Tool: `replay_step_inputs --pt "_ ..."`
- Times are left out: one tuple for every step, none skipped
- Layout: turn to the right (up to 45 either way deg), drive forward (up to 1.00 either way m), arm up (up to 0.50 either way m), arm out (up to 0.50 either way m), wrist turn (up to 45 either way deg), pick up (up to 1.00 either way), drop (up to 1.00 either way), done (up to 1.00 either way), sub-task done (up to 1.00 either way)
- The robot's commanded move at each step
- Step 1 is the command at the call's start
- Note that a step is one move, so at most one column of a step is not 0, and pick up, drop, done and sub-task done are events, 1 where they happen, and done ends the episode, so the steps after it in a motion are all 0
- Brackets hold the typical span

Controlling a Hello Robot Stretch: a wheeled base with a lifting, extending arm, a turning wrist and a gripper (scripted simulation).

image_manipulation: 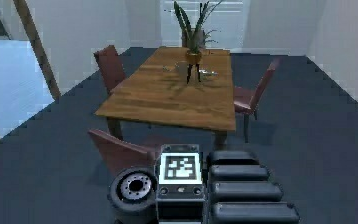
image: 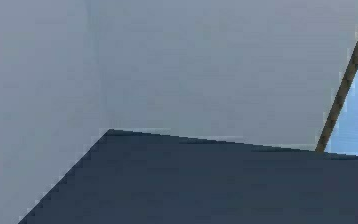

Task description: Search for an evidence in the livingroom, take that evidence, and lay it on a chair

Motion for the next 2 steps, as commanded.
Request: replay_step_inputs --pt "9.0 0.0 0.0 0.0 0.0 0.0 0.0 0.0 0.0" --pt "0.0 0.75 0.0 0.0 0.0 0.0 0.0 0.0 0.0"
